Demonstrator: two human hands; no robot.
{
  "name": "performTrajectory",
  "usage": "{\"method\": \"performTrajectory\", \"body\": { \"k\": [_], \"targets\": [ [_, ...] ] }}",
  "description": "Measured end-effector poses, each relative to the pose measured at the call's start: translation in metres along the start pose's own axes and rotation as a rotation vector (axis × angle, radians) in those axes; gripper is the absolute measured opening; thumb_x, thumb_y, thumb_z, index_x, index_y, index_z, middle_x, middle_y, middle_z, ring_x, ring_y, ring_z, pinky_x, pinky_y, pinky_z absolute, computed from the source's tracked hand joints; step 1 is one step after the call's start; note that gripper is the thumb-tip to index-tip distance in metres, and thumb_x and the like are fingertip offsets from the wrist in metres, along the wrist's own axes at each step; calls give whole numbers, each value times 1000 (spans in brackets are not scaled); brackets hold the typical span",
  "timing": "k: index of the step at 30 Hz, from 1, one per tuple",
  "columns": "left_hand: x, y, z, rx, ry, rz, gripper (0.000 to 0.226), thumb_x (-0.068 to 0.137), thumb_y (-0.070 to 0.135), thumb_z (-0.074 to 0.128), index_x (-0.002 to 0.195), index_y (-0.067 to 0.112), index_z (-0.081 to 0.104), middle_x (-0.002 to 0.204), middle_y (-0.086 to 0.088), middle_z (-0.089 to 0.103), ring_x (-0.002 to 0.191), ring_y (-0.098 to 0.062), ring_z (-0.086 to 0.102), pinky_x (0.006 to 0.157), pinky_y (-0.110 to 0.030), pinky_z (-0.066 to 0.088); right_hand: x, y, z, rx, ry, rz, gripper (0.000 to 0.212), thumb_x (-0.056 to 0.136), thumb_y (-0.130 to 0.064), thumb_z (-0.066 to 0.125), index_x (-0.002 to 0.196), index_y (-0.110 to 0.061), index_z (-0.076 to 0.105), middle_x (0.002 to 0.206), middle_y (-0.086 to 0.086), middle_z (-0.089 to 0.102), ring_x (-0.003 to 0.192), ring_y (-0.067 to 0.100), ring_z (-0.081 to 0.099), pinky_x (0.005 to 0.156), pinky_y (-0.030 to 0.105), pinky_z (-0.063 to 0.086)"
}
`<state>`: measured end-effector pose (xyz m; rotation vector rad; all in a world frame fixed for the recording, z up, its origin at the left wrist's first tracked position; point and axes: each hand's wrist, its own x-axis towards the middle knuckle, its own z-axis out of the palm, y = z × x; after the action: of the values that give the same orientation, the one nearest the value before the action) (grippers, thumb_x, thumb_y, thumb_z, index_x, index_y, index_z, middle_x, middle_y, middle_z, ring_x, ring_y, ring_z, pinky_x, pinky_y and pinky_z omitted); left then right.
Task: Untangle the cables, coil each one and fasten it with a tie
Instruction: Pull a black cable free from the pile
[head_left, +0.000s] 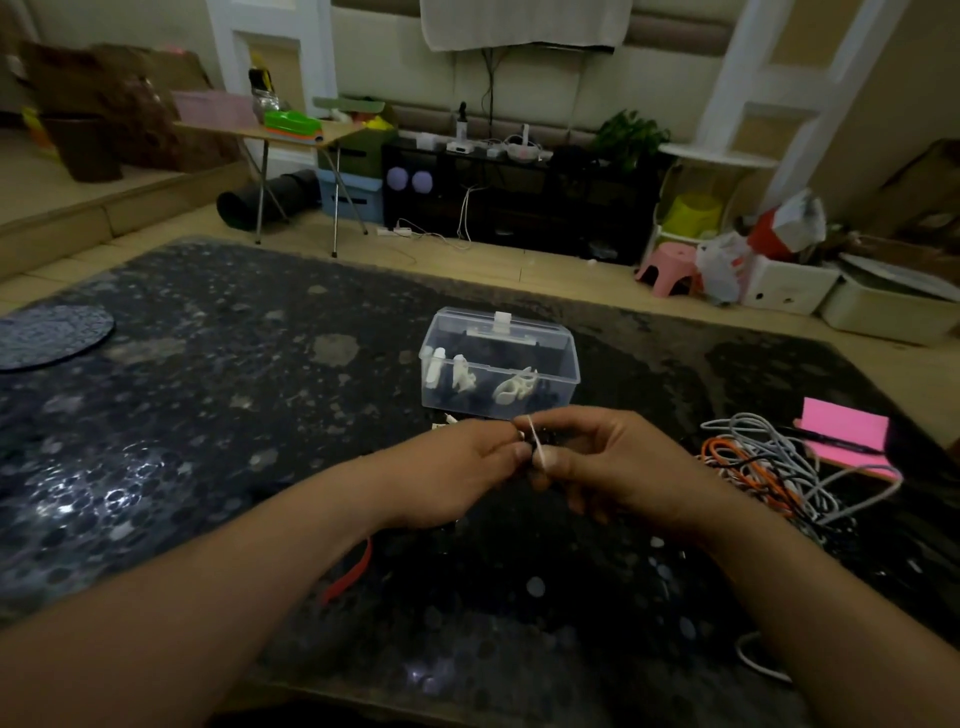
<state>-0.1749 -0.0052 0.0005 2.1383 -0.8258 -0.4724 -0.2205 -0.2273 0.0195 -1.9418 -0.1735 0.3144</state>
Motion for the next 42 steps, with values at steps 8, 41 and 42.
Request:
{"method": "performTrajectory", "body": {
  "k": [8, 41, 42],
  "targets": [
    [-7, -7, 17, 225, -31, -16, 25, 107, 45, 42, 123, 31, 54, 118, 6, 66, 105, -14, 65, 94, -48, 55, 3, 14, 15, 1, -53, 68, 25, 97, -19, 76, 119, -29, 77, 99, 2, 79, 81, 16, 73, 64, 38, 63],
    [13, -40, -4, 364, 168, 14, 14, 99, 39, 59, 97, 27, 52, 86, 5, 64, 78, -16, 61, 72, -44, 53, 50, 38, 45, 129, 261, 74, 17, 104, -18, 66, 102, -3, 60, 79, 12, 77, 69, 20, 74, 62, 29, 57],
    [13, -41, -5, 380, 153, 0, 16, 99, 39, 59, 92, 29, 49, 86, 6, 62, 78, -15, 59, 71, -41, 51, 51, 39, 45, 106, 276, 71, 15, 103, -19, 67, 101, -5, 61, 79, 11, 76, 70, 20, 73, 63, 30, 57]
  ]
}}
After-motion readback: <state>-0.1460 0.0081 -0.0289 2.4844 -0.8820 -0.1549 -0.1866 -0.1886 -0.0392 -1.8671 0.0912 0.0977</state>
